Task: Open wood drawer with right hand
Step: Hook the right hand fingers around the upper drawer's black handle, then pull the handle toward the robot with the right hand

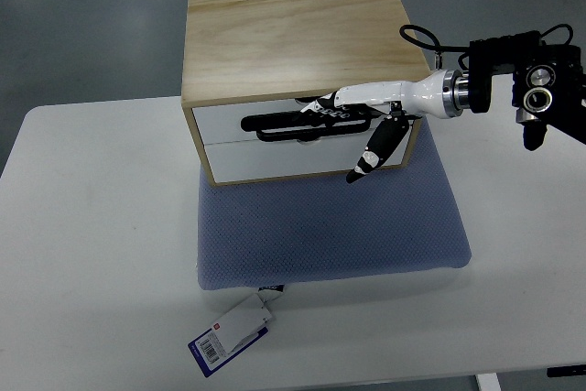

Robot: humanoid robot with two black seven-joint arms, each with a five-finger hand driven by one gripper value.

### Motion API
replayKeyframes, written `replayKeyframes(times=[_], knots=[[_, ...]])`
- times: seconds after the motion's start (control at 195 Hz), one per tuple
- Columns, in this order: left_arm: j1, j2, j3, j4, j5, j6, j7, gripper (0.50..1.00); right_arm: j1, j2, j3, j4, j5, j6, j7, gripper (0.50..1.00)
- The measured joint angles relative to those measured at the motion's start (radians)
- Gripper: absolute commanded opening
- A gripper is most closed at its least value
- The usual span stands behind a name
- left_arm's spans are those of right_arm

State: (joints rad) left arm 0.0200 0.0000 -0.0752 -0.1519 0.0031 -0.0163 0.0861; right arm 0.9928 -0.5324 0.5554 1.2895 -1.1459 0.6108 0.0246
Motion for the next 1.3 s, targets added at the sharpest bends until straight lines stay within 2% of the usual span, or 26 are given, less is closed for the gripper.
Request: replayKeyframes(times=[0.588,1.069,1.151,1.3], knots=[[0.0,0.0,0.0,0.0,0.0,0.0,0.001,1.0,-0.011,0.0,-0.014,0.0,0.005,0.0,-0.001,0.938],[0.0,0.0,0.0,0.0,0.0,0.0,0.0,1.0,-0.008,-0.011,-0.015,0.059,0.02,0.0,-0.006,0.938],[0.0,0.0,0.0,0.0,0.0,0.0,0.0,1.0,-0.008,-0.013,-0.013,0.072,0.026,0.0,-0.022,0.938],[0.0,0.0,0.0,0.0,0.0,0.0,0.0,1.0,-0.01,-0.017,-0.01,0.09,0.061,0.0,-0.087,0.938]])
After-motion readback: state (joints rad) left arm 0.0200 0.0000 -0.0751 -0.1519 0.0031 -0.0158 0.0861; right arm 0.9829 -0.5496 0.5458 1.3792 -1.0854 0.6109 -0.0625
